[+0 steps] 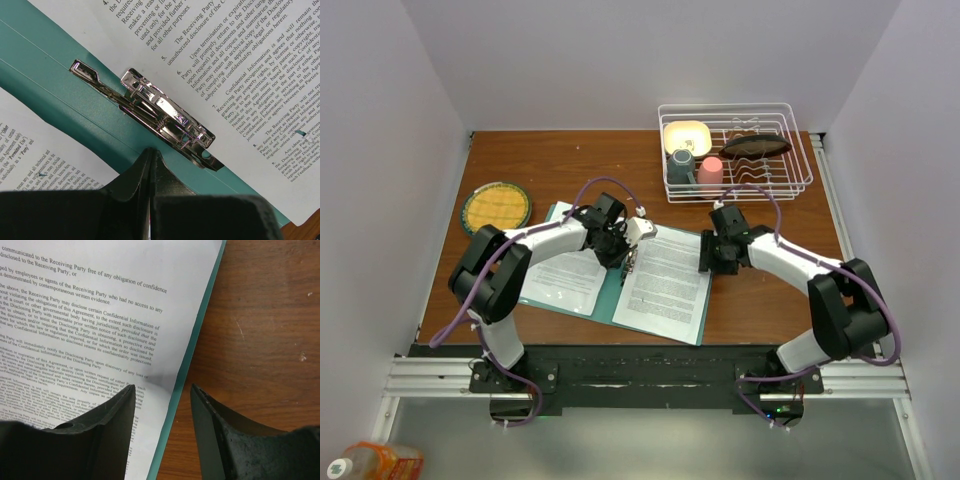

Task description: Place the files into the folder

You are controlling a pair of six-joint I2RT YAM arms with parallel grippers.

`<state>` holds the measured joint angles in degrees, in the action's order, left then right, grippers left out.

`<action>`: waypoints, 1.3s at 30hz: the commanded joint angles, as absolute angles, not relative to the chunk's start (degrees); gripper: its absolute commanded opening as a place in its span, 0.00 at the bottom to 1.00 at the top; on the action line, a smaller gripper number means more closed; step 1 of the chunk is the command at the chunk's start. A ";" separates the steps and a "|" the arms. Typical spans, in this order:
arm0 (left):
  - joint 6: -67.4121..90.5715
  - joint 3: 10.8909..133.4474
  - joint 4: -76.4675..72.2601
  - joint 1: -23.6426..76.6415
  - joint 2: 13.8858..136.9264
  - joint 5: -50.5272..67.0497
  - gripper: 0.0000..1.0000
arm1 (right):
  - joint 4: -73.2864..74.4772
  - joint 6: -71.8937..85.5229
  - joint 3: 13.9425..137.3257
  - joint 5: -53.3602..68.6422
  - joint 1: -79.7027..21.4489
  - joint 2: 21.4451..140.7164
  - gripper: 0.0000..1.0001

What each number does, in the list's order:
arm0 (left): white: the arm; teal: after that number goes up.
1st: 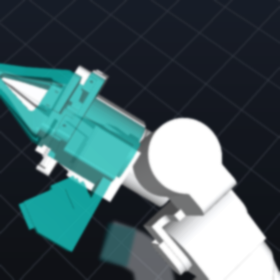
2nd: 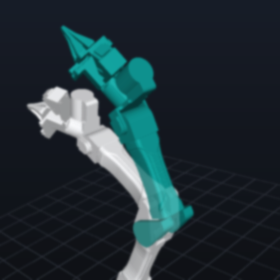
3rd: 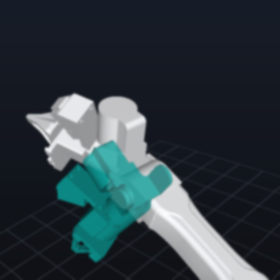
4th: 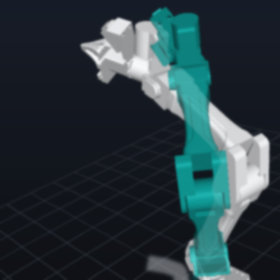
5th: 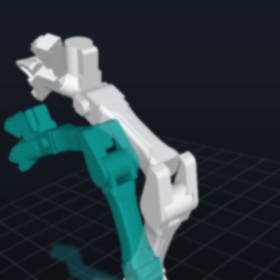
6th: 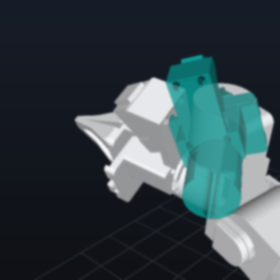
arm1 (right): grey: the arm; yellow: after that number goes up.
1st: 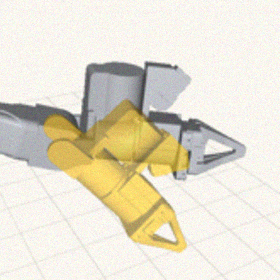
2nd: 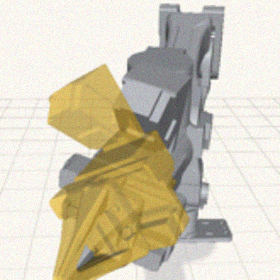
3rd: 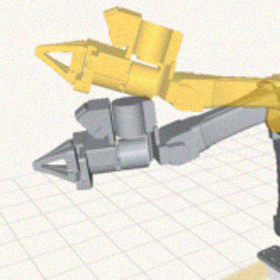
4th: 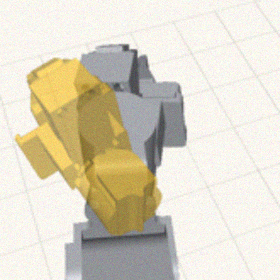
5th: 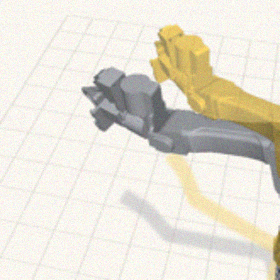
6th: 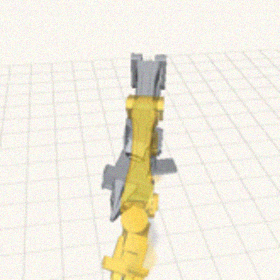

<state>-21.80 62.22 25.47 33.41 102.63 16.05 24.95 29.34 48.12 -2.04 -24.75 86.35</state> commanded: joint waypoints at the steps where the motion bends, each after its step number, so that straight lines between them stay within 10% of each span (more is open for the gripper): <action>1: -21.09 62.05 25.31 33.49 101.08 15.65 0.03 | 27.51 31.02 49.49 -4.13 -24.79 82.36 0.52; 39: -20.65 56.34 22.33 32.96 97.29 18.37 0.03 | 20.48 36.56 62.30 0.79 -21.97 103.26 0.50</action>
